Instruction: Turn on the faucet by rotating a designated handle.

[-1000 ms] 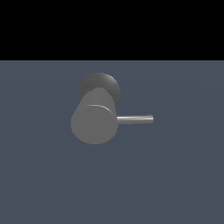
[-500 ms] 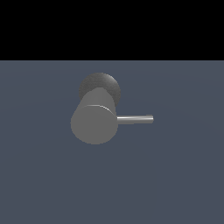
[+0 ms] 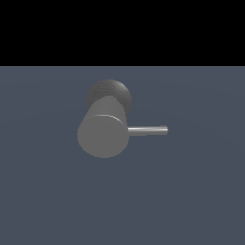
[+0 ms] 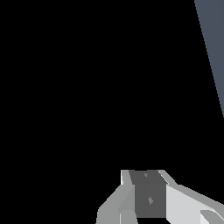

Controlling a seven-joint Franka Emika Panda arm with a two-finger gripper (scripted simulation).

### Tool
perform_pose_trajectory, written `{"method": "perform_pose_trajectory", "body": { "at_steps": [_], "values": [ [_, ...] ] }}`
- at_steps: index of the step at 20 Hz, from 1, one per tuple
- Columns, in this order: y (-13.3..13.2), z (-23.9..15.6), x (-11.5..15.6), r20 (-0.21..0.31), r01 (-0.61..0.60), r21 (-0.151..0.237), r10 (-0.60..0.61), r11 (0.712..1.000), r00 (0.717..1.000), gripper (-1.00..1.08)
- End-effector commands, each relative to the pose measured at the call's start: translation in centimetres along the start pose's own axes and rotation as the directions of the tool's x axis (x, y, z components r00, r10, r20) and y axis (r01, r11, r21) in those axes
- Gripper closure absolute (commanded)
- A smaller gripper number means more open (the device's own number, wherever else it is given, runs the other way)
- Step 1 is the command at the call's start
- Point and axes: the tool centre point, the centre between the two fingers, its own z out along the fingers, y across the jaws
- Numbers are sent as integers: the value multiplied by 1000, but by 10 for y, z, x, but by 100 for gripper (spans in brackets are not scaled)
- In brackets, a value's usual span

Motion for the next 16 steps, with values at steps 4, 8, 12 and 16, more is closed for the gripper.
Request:
{"method": "perform_pose_trajectory", "body": {
  "at_steps": [4,8,12,16],
  "values": [
    [66,-37,37,-178,-159,28,161,987,971,108],
    [124,-65,51,-295,-280,42,280,959,914,108],
    [186,-92,53,-400,-403,51,389,914,830,108],
    [244,-116,44,-484,-513,57,473,857,736,108]
  ]
}}
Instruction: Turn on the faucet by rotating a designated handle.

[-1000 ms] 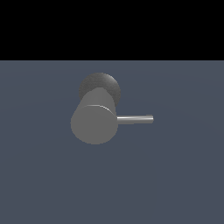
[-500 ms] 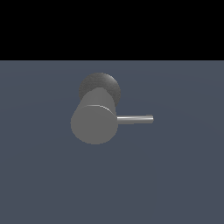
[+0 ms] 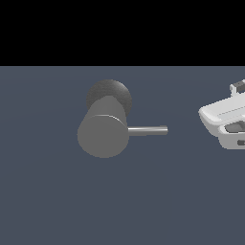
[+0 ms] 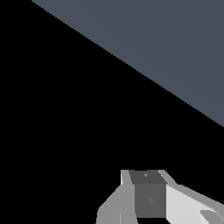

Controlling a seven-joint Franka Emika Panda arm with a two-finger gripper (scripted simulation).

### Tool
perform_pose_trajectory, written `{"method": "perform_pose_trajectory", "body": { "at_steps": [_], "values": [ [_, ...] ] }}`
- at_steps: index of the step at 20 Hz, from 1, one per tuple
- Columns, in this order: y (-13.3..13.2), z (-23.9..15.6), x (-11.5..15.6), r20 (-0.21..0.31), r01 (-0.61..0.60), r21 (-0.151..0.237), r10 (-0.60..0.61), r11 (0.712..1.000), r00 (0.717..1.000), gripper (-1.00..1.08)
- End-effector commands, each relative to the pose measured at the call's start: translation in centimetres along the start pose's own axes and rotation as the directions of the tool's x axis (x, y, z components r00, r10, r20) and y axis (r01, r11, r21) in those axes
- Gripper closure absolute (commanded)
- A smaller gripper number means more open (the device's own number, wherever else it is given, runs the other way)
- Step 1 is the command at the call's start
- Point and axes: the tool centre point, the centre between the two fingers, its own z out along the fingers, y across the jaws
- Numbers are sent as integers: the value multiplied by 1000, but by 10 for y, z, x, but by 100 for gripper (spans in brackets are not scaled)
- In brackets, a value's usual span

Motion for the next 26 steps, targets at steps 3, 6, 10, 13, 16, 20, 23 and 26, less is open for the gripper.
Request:
{"method": "perform_pose_trajectory", "body": {
  "at_steps": [3,6,10,13,16,20,23,26],
  "values": [
    [55,-17,25,-100,-112,-51,107,992,989,108],
    [84,-27,33,-148,-169,-77,157,983,976,108],
    [113,-38,40,-197,-227,-102,204,968,959,108],
    [131,-46,43,-226,-260,-122,228,958,947,108],
    [141,-50,44,-242,-279,-131,243,951,940,108],
    [143,-49,45,-251,-300,-116,264,947,931,108],
    [139,-45,43,-249,-322,-89,292,943,923,108],
    [142,-42,39,-247,-352,-74,325,933,913,108]
  ]
}}
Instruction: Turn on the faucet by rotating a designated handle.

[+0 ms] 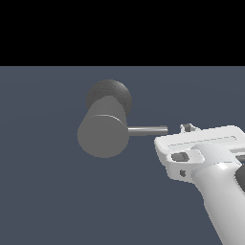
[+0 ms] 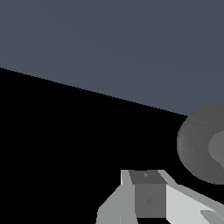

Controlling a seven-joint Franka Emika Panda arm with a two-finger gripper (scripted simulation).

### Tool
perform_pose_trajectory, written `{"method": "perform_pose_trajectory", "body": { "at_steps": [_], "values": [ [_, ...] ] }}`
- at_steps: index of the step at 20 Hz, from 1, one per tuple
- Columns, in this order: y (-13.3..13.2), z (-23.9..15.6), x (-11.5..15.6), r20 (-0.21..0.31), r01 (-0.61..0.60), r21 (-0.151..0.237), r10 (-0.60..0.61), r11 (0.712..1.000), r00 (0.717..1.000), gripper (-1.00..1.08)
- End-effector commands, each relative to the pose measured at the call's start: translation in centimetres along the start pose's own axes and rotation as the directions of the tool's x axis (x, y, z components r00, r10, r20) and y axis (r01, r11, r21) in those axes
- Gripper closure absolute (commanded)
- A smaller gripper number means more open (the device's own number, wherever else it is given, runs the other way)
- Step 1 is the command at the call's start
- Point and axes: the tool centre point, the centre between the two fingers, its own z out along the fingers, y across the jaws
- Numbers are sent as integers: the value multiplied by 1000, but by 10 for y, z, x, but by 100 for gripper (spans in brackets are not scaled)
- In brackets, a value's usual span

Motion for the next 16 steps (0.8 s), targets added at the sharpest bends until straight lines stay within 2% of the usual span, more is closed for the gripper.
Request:
{"method": "perform_pose_trajectory", "body": {
  "at_steps": [1,8,16],
  "values": [
    [5,1,-3,4,-31,3,31,1000,1000,108],
    [26,-1,0,-13,-86,-17,86,996,996,108],
    [68,-11,16,-81,-161,-70,155,985,985,108]
  ]
}}
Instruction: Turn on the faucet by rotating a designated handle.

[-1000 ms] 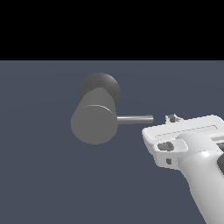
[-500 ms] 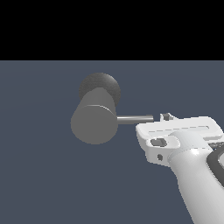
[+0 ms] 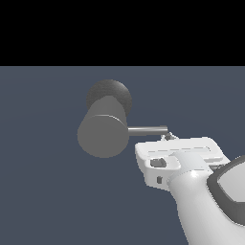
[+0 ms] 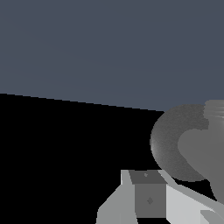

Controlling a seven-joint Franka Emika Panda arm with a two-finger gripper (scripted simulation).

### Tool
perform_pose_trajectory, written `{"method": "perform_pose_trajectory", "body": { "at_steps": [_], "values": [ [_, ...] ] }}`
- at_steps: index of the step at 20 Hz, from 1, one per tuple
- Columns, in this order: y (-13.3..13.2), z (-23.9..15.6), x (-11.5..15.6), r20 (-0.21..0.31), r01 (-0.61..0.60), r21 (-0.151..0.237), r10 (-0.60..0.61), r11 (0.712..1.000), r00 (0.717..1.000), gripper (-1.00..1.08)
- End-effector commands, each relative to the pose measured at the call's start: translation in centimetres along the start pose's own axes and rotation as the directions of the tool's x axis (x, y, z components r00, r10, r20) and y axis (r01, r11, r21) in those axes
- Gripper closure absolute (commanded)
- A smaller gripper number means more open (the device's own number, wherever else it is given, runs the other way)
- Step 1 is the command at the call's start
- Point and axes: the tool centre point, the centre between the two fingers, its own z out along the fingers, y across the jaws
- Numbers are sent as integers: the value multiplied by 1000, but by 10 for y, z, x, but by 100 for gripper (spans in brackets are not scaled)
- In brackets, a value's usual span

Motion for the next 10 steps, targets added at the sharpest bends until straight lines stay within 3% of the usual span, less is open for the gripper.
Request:
{"method": "perform_pose_trajectory", "body": {
  "at_steps": [1,10],
  "values": [
    [12,-2,6,-17,-21,-17,21,1000,1000,108],
    [29,-5,15,-47,-90,-45,87,995,995,108]
  ]
}}
